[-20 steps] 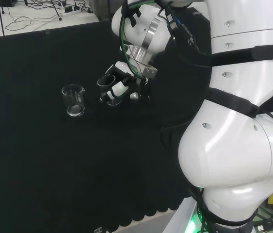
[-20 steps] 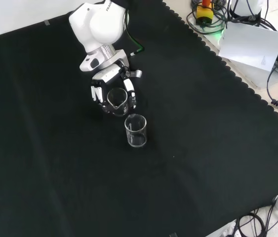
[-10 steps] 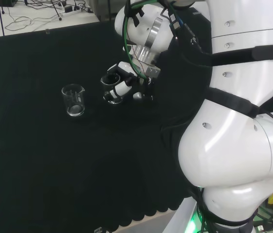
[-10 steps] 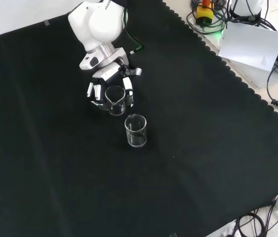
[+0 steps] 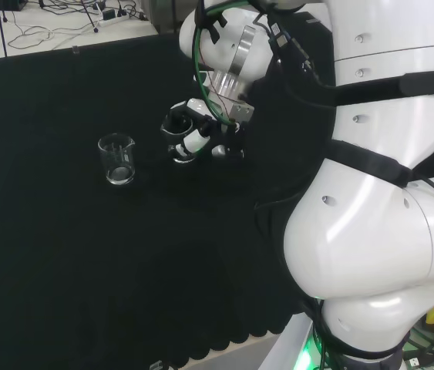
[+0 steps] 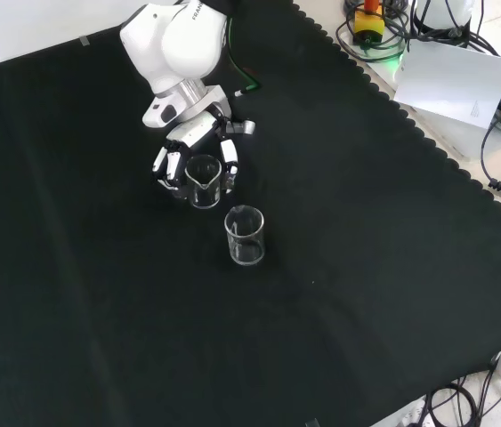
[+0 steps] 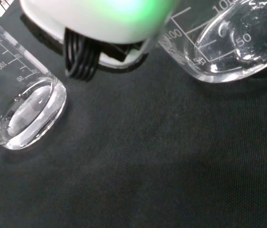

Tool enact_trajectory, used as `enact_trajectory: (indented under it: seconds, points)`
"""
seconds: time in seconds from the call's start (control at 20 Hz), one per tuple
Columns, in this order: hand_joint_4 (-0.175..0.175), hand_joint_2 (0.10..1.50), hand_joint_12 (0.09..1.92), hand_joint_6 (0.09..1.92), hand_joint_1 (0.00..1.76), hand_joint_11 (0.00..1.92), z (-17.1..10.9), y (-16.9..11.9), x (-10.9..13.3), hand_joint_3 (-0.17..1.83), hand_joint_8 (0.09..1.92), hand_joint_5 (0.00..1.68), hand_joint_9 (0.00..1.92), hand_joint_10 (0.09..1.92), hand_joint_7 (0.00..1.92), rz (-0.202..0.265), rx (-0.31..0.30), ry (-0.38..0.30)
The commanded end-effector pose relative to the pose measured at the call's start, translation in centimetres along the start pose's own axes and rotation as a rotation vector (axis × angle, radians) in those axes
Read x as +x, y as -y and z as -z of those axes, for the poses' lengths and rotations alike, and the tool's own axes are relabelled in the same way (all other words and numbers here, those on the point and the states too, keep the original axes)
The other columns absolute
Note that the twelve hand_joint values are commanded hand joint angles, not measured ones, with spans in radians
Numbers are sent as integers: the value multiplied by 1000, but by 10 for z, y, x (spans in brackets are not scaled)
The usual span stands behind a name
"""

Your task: Place the beaker back on the table.

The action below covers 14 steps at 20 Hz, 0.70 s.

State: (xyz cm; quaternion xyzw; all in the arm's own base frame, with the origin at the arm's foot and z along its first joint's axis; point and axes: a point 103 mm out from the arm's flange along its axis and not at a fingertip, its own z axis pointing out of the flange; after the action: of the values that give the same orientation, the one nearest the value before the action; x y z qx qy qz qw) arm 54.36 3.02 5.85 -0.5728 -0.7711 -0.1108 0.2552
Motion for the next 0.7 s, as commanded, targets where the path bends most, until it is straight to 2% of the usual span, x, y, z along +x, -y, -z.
enact_trajectory:
  seconds: [0.05, 0.25, 0.4, 0.7]
  points:
    - [-59, 544, 1344, 798, 1043, 313, -2, -1, -1, 680, 740, 546, 993, 87, 681, -27, 50, 7]
    - [-66, 544, 1367, 712, 1022, 220, -2, -2, -3, 667, 746, 441, 908, 87, 557, -35, 74, 0]
    - [-73, 545, 1407, 477, 981, 64, 2, -1, -4, 636, 724, 330, 729, 87, 325, -34, 63, 1]
    - [-76, 552, 1375, 204, 914, 0, 9, 2, -4, 545, 715, 336, 607, 87, 183, -43, 62, -5]
